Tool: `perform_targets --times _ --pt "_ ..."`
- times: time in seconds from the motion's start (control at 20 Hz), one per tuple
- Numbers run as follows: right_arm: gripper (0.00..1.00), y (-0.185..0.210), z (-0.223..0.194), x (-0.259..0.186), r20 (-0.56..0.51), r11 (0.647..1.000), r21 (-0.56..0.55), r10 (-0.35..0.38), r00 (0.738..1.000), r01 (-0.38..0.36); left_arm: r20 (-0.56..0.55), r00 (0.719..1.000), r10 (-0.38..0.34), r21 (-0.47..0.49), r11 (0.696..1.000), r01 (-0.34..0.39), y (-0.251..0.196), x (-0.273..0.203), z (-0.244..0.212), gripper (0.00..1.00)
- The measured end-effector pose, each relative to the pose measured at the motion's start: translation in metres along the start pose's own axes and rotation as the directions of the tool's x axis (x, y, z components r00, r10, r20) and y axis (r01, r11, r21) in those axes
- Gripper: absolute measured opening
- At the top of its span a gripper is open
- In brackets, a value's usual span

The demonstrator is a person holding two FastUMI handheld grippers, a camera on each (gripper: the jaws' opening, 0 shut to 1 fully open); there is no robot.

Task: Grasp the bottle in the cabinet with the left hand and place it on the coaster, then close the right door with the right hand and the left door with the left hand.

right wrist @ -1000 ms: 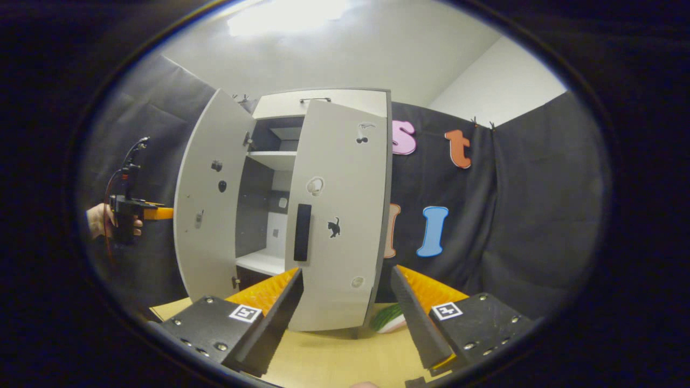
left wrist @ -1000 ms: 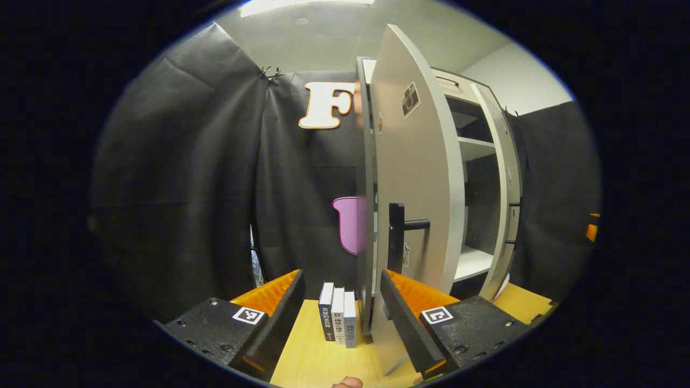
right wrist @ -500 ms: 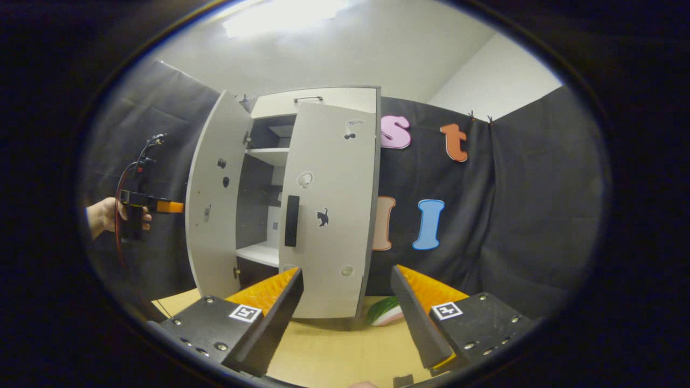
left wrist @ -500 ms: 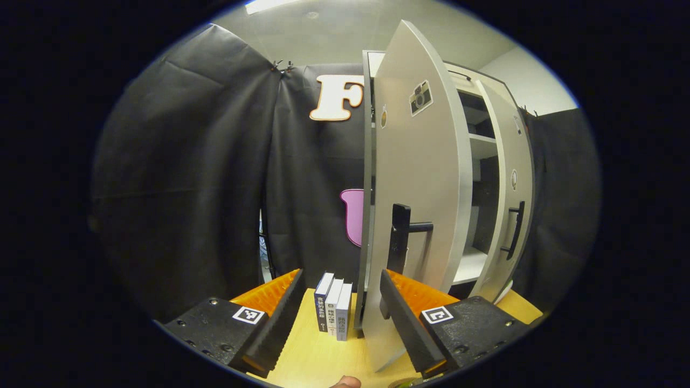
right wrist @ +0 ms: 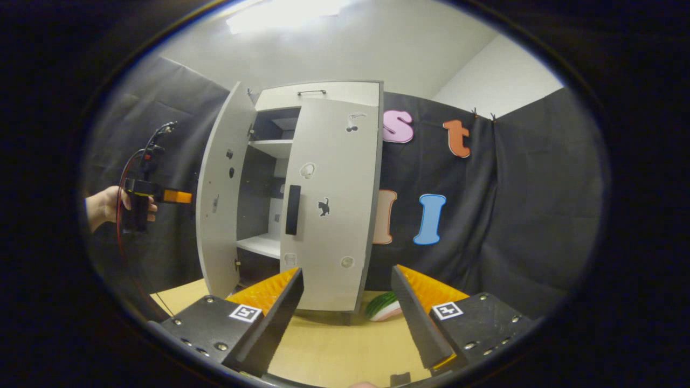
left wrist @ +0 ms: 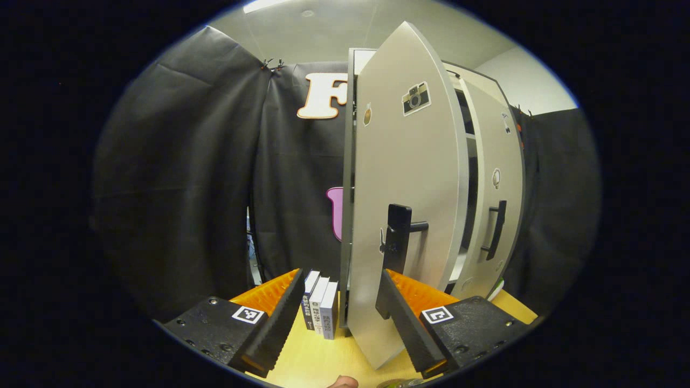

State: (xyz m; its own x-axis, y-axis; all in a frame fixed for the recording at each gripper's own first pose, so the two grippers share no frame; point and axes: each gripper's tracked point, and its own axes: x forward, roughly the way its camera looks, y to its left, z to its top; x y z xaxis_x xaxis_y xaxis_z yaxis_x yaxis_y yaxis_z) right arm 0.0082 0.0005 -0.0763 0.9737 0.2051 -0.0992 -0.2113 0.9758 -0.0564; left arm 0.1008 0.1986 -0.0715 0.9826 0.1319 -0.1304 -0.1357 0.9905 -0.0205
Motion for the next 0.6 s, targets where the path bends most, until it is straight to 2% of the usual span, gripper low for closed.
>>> perform_targets --times 0.1,0.4,0.6 --pt "1.00 0.004 0.001 0.000 0.000 1.000 0.003 0.006 1.000 -0.006 0.006 1.000 -0.005 -0.005 1.000 0.005 -0.008 0.002 0.001 0.91" --pt "0.99 0.003 0.009 0.001 0.002 1.000 0.001 -0.012 1.000 0.012 0.009 0.999 -0.040 -0.001 0.999 0.040 -0.028 0.012 0.004 0.91" --pt "0.99 0.012 0.018 0.008 0.012 1.000 -0.010 -0.007 1.000 0.007 0.030 0.999 -0.035 0.029 0.999 0.034 -0.034 0.013 0.014 0.91"
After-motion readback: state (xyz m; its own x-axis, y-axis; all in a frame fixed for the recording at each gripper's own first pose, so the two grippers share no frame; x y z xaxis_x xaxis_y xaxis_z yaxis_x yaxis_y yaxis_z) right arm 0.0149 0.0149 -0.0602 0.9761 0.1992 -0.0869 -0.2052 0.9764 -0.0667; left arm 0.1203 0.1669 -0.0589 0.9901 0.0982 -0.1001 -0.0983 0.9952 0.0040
